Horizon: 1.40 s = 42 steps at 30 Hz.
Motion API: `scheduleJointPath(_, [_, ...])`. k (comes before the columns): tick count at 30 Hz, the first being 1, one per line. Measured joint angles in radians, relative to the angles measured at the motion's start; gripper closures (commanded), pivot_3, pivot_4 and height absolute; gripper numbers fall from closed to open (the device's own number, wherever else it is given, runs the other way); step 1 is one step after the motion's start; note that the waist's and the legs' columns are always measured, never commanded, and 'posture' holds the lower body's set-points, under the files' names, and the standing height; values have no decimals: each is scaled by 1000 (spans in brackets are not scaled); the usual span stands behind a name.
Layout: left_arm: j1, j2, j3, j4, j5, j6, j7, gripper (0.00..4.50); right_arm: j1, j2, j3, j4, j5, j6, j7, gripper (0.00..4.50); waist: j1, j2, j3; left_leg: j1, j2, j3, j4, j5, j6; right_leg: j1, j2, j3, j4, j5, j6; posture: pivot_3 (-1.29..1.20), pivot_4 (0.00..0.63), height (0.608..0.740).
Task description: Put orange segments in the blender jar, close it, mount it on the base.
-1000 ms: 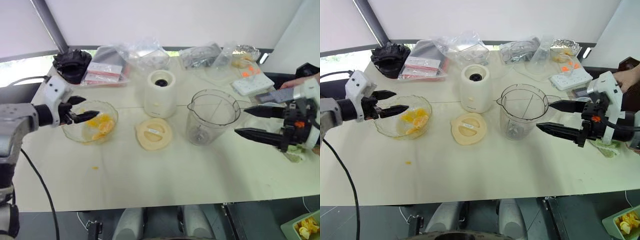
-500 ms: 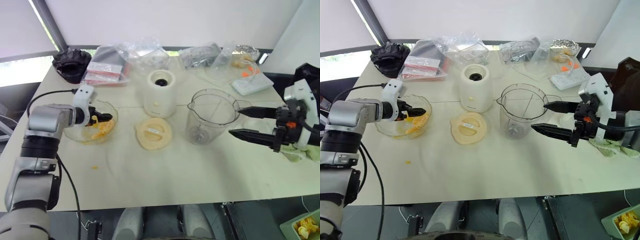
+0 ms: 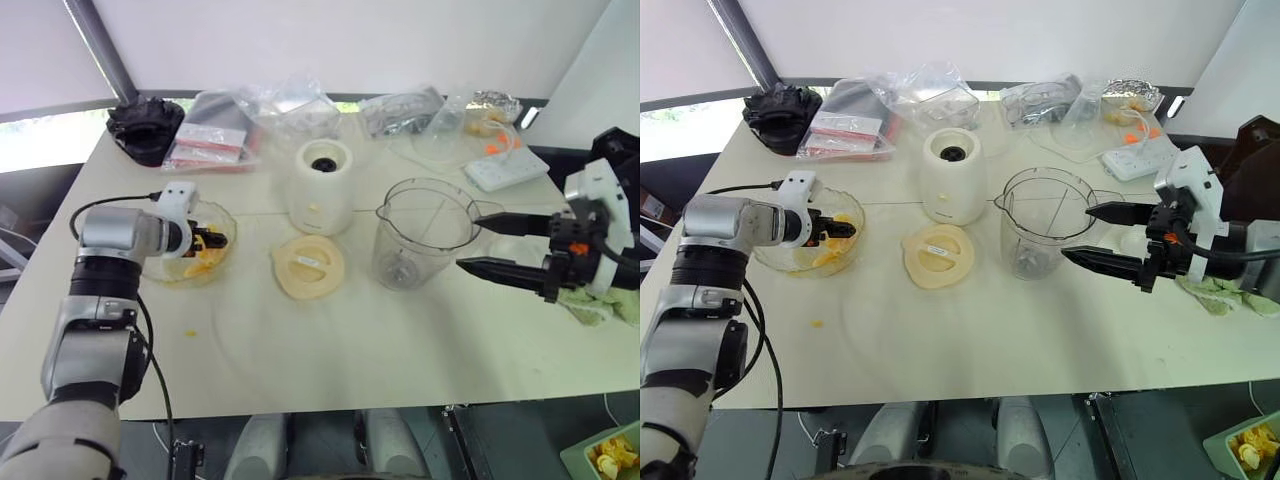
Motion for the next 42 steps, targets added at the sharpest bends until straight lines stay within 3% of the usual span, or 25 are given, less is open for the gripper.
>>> scheduleJointPath(24, [10, -55, -4, 89, 3, 15, 21, 737, -4, 17, 9, 0, -6, -19, -32, 35, 2, 0, 0, 0, 0, 0, 0, 0, 0, 0, -1, 0, 1, 0, 0, 0, 150, 740])
scheduleJointPath(38, [-51, -90, 22, 255, 35, -130, 35, 737, -26, 17, 25, 0, -16, -22, -40, 35, 5, 0, -1, 0, -1, 0, 0, 0, 0, 0, -1, 0, 1, 0, 0, 0, 150, 740])
scheduleJointPath(42, [-54, -96, 26, 266, 37, -132, 34, 1959, -31, 17, 26, 0, -18, -24, -42, 0, 5, 0, -1, 0, -1, 0, 0, 0, 0, 0, -1, 0, 1, 0, 0, 0, 150, 740])
